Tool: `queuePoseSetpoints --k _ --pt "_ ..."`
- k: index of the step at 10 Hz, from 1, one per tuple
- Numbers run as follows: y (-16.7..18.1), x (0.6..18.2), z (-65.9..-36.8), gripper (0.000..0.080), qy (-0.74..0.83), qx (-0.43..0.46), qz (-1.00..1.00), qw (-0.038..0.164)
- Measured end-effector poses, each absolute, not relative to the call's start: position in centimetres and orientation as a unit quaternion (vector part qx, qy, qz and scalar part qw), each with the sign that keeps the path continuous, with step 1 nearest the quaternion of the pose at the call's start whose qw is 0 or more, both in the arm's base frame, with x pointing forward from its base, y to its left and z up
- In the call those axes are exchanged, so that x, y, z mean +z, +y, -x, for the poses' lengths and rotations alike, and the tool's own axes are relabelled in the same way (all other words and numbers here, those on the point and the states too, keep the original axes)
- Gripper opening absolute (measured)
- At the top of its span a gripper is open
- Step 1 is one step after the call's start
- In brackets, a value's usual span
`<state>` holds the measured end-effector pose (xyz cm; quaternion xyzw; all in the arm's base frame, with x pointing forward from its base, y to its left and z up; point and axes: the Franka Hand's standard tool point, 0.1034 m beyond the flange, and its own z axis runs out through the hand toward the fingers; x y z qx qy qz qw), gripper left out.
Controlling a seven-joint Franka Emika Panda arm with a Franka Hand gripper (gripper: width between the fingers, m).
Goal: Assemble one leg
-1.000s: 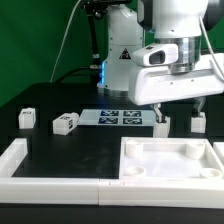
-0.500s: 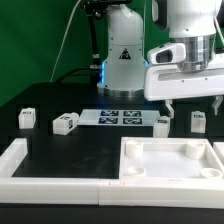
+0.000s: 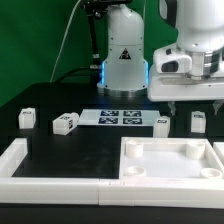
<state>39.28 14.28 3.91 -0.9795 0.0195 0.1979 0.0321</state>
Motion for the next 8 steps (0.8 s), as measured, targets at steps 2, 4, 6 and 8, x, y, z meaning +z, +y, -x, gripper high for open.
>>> queuePoseSetpoints --k 2,4,6,8 --pt "14.4 4.1 -38.2 0.0649 0.016 0.290 0.957 0.028" --pt "14.6 3.9 -38.0 0.0649 0.011 0.360 0.933 0.028" --pt "14.6 3.5 -37.3 0.0649 0.008 0.429 0.903 0.026" --pt "14.9 3.0 -37.2 0.0649 0.009 0.431 0.902 0.024"
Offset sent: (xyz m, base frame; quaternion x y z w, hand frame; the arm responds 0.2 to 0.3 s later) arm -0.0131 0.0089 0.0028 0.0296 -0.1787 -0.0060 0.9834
